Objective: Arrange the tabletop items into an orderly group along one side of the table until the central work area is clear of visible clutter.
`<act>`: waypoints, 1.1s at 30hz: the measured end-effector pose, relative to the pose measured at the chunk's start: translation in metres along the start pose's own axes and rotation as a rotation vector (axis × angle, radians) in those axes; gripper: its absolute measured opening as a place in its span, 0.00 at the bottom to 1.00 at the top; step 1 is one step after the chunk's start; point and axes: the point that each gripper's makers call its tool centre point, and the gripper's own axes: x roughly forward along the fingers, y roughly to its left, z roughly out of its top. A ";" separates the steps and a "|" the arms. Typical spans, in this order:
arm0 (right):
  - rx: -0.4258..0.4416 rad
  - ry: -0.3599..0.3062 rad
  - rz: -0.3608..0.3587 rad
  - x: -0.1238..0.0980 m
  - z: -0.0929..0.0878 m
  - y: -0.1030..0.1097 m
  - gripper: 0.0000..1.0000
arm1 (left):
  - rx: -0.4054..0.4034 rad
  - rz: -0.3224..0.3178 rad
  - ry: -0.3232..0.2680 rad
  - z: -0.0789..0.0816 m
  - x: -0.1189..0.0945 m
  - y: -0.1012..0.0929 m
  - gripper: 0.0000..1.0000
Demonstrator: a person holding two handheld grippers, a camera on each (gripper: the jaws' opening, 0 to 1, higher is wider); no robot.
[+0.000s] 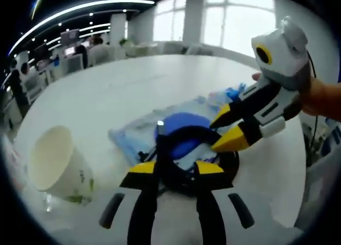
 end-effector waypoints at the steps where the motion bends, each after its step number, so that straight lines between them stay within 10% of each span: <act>1: 0.004 -0.004 -0.004 0.000 0.000 -0.001 0.30 | 0.004 0.005 0.002 0.000 0.000 0.000 0.24; 33: 0.126 0.007 -0.045 0.001 -0.008 -0.006 0.17 | 0.042 0.124 0.033 -0.001 0.005 0.010 0.08</act>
